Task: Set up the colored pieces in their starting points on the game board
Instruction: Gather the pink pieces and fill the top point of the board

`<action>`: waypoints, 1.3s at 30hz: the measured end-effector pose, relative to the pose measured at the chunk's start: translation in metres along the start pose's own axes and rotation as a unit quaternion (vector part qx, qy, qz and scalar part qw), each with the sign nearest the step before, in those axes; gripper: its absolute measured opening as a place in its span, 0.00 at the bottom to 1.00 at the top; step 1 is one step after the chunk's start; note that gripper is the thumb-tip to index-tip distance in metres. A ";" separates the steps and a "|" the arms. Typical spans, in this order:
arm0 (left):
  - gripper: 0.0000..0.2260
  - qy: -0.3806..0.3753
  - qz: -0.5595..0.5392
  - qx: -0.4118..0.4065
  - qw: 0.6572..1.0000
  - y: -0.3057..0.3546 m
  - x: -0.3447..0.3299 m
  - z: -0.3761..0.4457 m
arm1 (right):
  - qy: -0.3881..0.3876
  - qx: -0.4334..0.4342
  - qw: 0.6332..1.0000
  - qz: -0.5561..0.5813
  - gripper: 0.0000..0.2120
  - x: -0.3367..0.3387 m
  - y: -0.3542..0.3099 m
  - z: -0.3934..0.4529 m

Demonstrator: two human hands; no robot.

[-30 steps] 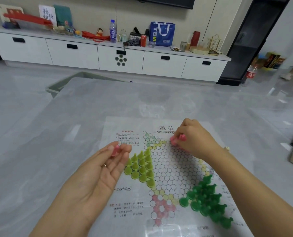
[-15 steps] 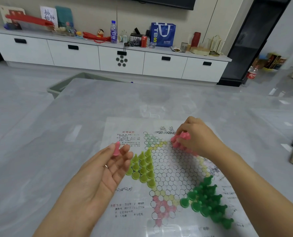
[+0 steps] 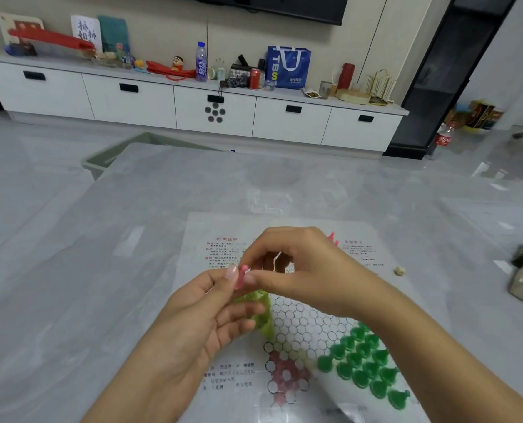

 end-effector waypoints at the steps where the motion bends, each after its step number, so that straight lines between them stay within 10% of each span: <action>1: 0.12 -0.003 0.004 -0.001 1.000 0.000 0.000 -0.001 | 0.002 0.006 1.000 -0.003 0.03 -0.002 0.000 0.000; 10: 0.10 0.097 -0.008 -0.056 0.994 0.007 0.024 0.008 | 0.192 -0.074 0.971 -0.121 0.04 0.050 0.058 0.023; 39: 0.10 0.187 -0.074 -0.067 0.977 0.019 0.046 0.005 | 0.108 -0.161 0.945 -0.263 0.06 0.029 0.123 0.021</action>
Point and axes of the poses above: each hand's wrist, its own z-axis towards the middle knuckle, its own x-axis out of the back of the hand, y = z × x, the point moved 3 cm from there along z, towards the middle knuckle, and after that the axes turned 8 degrees about z, right-handed, at the moved point
